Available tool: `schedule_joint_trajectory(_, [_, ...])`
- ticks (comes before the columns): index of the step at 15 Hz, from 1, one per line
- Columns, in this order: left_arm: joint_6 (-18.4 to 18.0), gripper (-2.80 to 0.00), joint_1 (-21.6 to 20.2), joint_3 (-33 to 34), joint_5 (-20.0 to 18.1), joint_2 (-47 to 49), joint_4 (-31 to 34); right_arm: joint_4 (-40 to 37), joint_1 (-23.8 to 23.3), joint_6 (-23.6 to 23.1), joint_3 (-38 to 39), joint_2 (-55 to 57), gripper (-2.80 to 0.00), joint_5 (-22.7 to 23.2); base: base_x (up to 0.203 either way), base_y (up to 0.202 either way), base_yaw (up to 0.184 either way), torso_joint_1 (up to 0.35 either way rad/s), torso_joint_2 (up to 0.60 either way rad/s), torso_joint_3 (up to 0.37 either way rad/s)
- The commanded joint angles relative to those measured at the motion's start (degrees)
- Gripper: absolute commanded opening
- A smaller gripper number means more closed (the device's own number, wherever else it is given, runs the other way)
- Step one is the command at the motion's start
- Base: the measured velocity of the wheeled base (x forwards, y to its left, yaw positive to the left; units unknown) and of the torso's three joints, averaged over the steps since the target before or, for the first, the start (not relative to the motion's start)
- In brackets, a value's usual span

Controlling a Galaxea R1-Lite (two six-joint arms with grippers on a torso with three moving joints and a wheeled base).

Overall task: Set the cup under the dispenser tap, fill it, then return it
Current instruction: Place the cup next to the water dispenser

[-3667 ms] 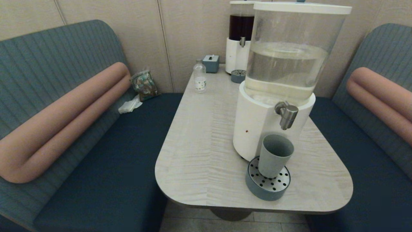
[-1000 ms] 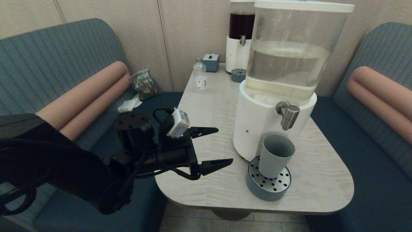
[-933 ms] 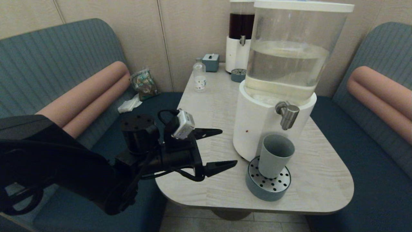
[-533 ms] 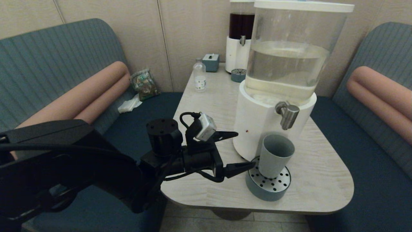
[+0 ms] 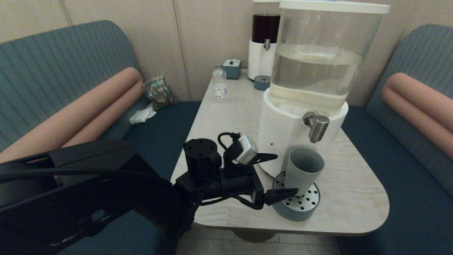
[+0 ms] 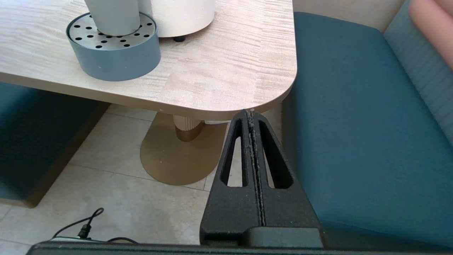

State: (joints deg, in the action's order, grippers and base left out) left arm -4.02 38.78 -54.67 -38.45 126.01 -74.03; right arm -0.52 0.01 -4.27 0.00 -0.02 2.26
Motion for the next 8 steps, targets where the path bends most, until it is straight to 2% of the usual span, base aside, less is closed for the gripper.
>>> schedule_joint_trajectory(1, [0.2, 0.00, 0.8, -1.1, 0.0, 1.1, -0.4, 0.0, 0.0, 0.0, 0.0, -0.1, -2.80, 0.0, 0.000, 0.000, 0.000, 0.000, 0.00, 0.000])
schedule_joint_trajectory(3, [0.5, 0.00, 0.9, -3.7, 1.7, 3.0, -0.5, 0.0, 0.0, 0.0, 0.0, -0.1, -2.80, 0.0, 0.000, 0.000, 0.000, 0.000, 0.00, 0.000])
schedule_joint_trajectory(8, [1.6, 0.00, 2.3, -9.7, 2.4, 7.2, -0.4, 0.0, 0.0, 0.0, 0.0, -0.1, -2.80, 0.0, 0.000, 0.000, 0.000, 0.000, 0.00, 0.000])
